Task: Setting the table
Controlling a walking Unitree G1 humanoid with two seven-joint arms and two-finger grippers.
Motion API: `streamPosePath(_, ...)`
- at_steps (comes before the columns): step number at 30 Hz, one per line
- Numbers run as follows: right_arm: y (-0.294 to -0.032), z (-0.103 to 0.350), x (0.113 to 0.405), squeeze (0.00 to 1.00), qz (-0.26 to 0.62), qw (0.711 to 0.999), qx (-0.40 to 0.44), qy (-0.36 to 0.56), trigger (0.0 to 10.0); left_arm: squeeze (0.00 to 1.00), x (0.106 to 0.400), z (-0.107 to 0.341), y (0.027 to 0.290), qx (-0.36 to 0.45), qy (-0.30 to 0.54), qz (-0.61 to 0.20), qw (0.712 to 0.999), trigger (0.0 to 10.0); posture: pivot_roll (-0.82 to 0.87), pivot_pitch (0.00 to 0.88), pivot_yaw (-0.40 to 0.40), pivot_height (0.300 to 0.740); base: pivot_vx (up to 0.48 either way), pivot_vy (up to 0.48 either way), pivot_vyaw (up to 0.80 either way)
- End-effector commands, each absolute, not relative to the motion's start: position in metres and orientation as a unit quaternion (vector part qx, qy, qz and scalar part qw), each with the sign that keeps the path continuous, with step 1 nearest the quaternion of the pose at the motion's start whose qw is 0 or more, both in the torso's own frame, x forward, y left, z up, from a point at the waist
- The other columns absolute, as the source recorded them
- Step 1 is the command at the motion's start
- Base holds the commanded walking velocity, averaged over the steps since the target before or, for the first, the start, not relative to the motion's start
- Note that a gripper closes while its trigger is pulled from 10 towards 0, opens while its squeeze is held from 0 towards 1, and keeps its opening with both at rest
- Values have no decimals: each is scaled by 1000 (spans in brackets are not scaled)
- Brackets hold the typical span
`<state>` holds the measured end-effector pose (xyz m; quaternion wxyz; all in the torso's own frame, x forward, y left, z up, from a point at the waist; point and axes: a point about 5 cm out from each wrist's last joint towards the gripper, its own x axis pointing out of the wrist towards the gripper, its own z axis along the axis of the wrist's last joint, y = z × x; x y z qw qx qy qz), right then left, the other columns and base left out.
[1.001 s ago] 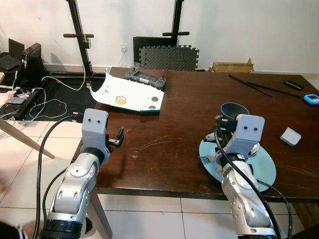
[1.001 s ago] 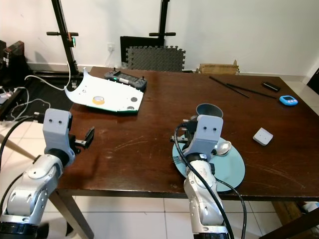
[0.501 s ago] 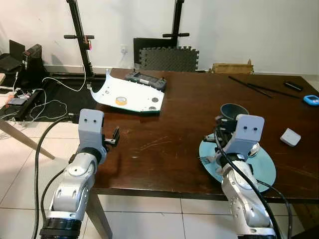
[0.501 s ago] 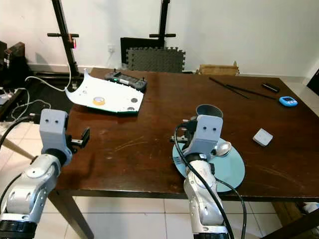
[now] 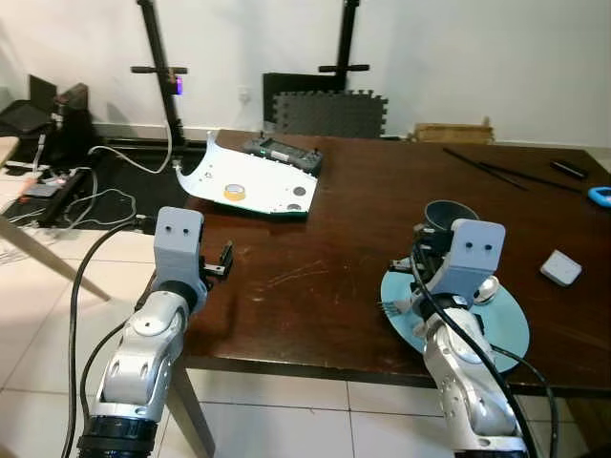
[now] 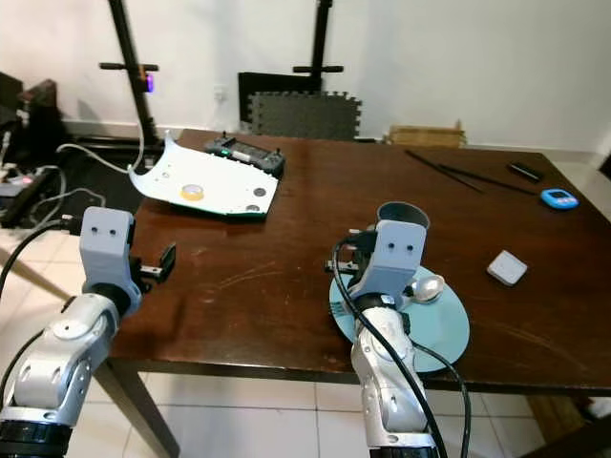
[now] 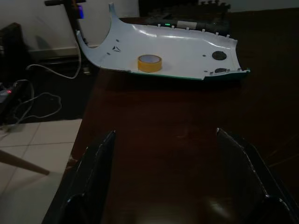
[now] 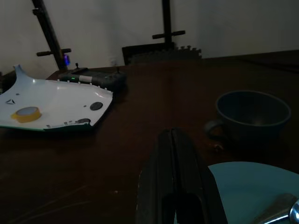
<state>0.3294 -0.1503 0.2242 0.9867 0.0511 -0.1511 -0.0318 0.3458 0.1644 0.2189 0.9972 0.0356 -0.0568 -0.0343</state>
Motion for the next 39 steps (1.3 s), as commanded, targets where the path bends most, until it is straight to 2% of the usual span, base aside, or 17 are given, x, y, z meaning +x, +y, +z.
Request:
streamPosePath(1,-155,220,329,0,-41,987,51,-148,10000,0,346,215,163,38,-51,-37,997,10000,-50,109,41,740,0,-296,0)
streamPosePath(28,-154,221,329,0,-39,987,52,-149,10000,0,346,215,166,37,-52,-31,998,10000,-47,109,38,740,0,-276,0)
streamPosePath(39,-154,221,329,0,-38,987,51,-148,10000,0,345,215,166,28,-50,-27,998,10000,-46,112,33,740,0,0,0)
